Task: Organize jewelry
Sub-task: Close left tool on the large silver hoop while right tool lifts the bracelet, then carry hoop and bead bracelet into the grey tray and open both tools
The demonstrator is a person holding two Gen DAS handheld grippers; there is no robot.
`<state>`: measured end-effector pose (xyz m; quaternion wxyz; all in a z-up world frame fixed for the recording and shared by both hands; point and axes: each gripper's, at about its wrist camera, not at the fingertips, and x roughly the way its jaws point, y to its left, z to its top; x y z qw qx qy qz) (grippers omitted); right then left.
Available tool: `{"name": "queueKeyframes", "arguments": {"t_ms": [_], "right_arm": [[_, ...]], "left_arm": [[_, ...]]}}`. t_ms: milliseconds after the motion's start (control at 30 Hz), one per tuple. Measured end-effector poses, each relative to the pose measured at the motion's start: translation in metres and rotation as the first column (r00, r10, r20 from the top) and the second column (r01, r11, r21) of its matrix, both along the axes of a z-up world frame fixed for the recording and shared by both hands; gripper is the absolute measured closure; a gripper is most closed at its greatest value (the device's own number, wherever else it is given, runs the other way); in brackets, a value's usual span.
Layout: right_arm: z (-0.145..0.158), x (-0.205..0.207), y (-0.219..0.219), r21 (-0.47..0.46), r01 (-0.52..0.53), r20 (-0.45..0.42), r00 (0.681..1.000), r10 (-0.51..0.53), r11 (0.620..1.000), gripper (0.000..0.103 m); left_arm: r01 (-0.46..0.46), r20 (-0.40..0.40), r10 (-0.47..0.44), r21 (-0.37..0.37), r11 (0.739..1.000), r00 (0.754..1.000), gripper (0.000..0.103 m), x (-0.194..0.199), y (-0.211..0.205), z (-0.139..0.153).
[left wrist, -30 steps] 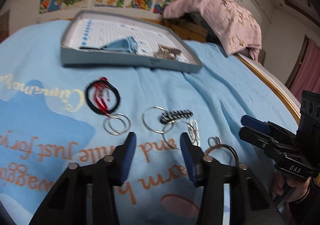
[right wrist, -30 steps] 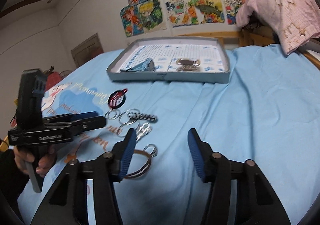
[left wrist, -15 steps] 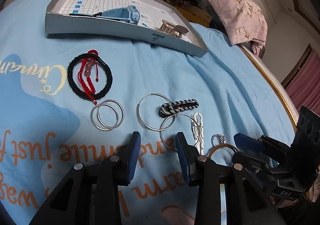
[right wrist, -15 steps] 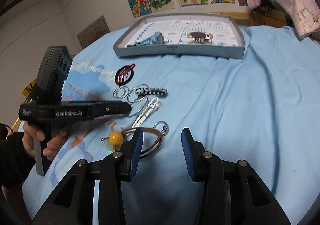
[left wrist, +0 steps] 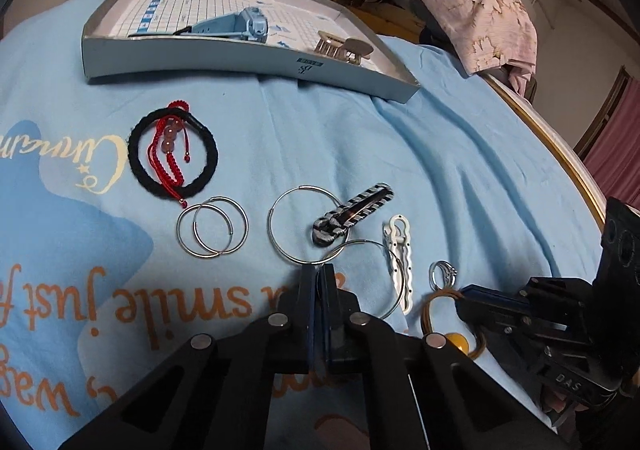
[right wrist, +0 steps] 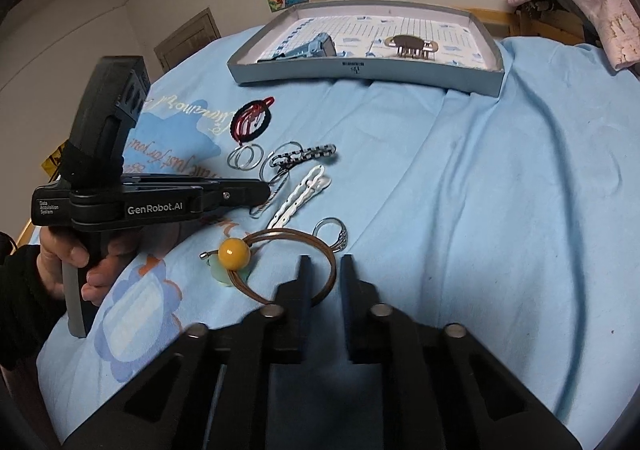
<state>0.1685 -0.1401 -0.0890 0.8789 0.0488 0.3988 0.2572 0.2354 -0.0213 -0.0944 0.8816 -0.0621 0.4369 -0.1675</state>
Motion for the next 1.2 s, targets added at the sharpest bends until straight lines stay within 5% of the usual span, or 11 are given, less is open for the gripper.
{"name": "queueKeyframes", "arguments": {"t_ms": [733, 967, 1200], "right_arm": [[0.049, -0.007, -0.020, 0.105, 0.074, 0.246, 0.964, -0.098, 0.992, 0.101], [0.083, 0.021, -0.024, 0.139, 0.090, 0.318, 0.939, -0.131, 0.986, 0.101], [0.111, 0.098, -0.019, 0.171, 0.124, 0.345, 0.922, -0.178, 0.977, 0.101]], "left_arm": [[-0.040, 0.226, 0.032, 0.030, 0.999, 0.974, 0.100, -0.050, 0.011, 0.090], [-0.071, 0.280, 0.058, 0.037, 0.997, 0.958, 0.100, -0.022, 0.015, 0.115], [-0.201, 0.338, 0.196, -0.020, 0.979, 0.921, 0.100, 0.042, 0.040, 0.127]]}}
